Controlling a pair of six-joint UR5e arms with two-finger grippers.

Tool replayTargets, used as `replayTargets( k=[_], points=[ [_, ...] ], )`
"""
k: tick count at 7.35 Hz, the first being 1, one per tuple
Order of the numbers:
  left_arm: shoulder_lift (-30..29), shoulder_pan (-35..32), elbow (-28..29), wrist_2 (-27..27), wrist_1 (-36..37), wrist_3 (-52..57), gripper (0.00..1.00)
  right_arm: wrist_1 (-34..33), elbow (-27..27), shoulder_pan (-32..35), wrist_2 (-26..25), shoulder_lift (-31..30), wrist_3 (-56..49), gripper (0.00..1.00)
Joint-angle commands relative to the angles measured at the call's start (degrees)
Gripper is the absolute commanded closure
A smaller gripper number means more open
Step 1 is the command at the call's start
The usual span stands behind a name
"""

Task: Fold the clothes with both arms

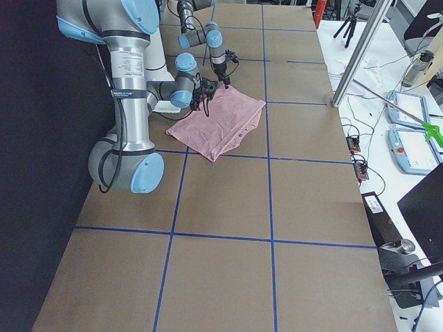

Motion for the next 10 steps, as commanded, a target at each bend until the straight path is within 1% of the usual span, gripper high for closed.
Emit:
replayTargets(
  k=[1, 2, 3, 6, 8, 10],
  points=[
    [-0.18, 0.13, 0.33, 0.00, -0.01, -0.06, 0.51, 0.00, 0.00, 0.30, 0.00, -0.02, 0.00, 0.00],
    [-0.18, 0.13, 0.33, 0.00, -0.01, 0.03, 0.87, 0.00, 0.00, 0.30, -0.09, -0.03, 0.00, 0.00],
    [-0.44, 0.13, 0.25, 0.00, -0.01, 0.11, 1.00, 0.00, 0.00, 0.47, 0.00, -0.03, 0.00, 0.00],
    [-0.62, -0.40, -0.63, 0.00, -0.01, 0.73, 1.00, 0.00, -0.18, 0.56, 0.00, -0.03, 0.00, 0.00],
    [-0.88, -4.51, -0.63, -0.09, -0.19, 1.26, 1.00, 0.00, -0.18, 0.82, 0.09, -0.03, 0.00, 0.00],
    [-1.50, -9.34, 1.55, 0.09, -0.62, 6.42, 1.00, 0.09, -0.36, 1.09, 0.09, -0.03, 0.00, 0.00]
  ],
)
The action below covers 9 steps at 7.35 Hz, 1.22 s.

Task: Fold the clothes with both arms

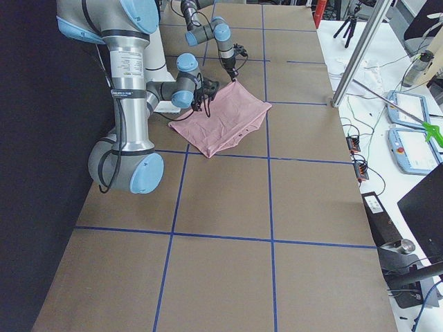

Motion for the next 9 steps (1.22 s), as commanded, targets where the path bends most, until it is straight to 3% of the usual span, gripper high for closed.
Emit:
replayTargets(
  k=[1, 4, 7, 9],
  points=[
    [-2.43, -5.54, 4.86, 0.15, -1.83, 4.53, 1.00, 0.03, -0.09, 0.32, -0.08, 0.00, 0.00, 0.00],
    [-9.56, -12.13, 19.80, 2.26, -14.90, 11.81, 1.00, 0.03, -0.09, 0.93, -0.26, 0.00, 0.18, 0.00],
    [-19.29, -15.49, 36.47, 3.30, -23.18, 19.38, 1.00, 0.03, -0.27, 2.42, -0.17, 0.09, -0.17, 0.00],
    [-19.77, -15.49, 40.30, 5.24, -29.68, 20.72, 1.00, 0.03, -0.35, 3.13, -0.26, 0.09, -0.18, 0.00]
  ],
)
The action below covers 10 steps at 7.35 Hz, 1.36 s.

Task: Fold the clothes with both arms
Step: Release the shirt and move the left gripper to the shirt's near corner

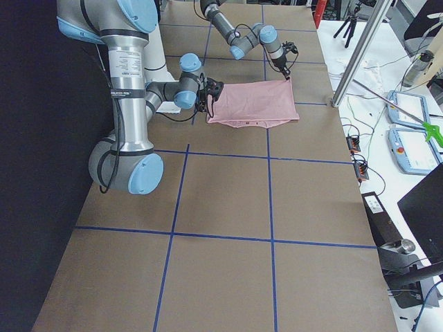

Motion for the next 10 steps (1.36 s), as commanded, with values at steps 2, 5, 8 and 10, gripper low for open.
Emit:
replayTargets(
  k=[2, 5, 8, 10],
  points=[
    [-1.86, -0.01, 2.58, 0.64, -3.75, -0.55, 0.01, 0.00, -0.22, 0.65, -0.15, -0.08, -0.19, 0.00],
    [7.29, -0.27, -13.47, -5.57, 1.34, -1.06, 0.00, -0.09, -0.58, 1.87, -0.06, -0.08, -0.45, 0.00],
    [22.47, 5.49, -40.53, -12.28, 13.86, -13.93, 0.00, -0.09, -1.72, 2.76, -0.15, -0.08, -3.70, 0.00],
    [27.91, 15.84, -50.11, -10.54, 21.88, -26.50, 0.00, -0.09, -1.81, 2.93, -0.15, -0.08, -3.97, 0.00]
  ],
)
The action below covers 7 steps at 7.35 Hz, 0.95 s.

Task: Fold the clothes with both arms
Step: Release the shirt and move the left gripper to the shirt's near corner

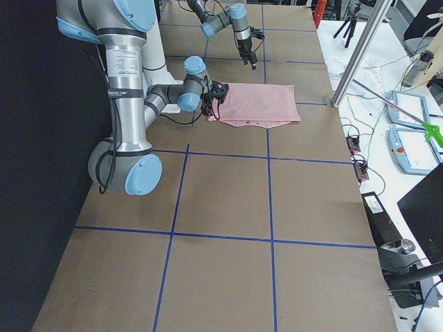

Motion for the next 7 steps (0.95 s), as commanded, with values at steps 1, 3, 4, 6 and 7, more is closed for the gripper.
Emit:
replayTargets(
  k=[1, 3, 4, 6, 7],
  points=[
    [3.86, 12.18, -7.09, 4.21, 6.87, -15.15, 0.00, 0.00, -0.55, 0.26, 0.00, 0.00, -0.23, 0.00],
    [3.52, 19.59, -5.79, 5.39, 8.11, -22.23, 0.01, 0.00, -0.56, 0.34, 0.00, 0.09, -0.23, 0.00],
    [2.38, 19.53, -3.87, 5.56, 8.11, -22.08, 0.03, 0.00, -0.64, 0.43, 0.00, 0.09, -0.23, 0.00],
    [0.28, 19.44, -0.96, 7.22, 7.94, -22.52, 0.04, 0.00, -0.64, 0.34, 0.00, 0.09, -0.23, 0.00],
    [-0.08, 19.18, -0.95, 7.32, 7.85, -22.52, 0.04, 0.00, -0.99, 0.52, 0.00, 0.09, -0.23, 0.00]
  ],
)
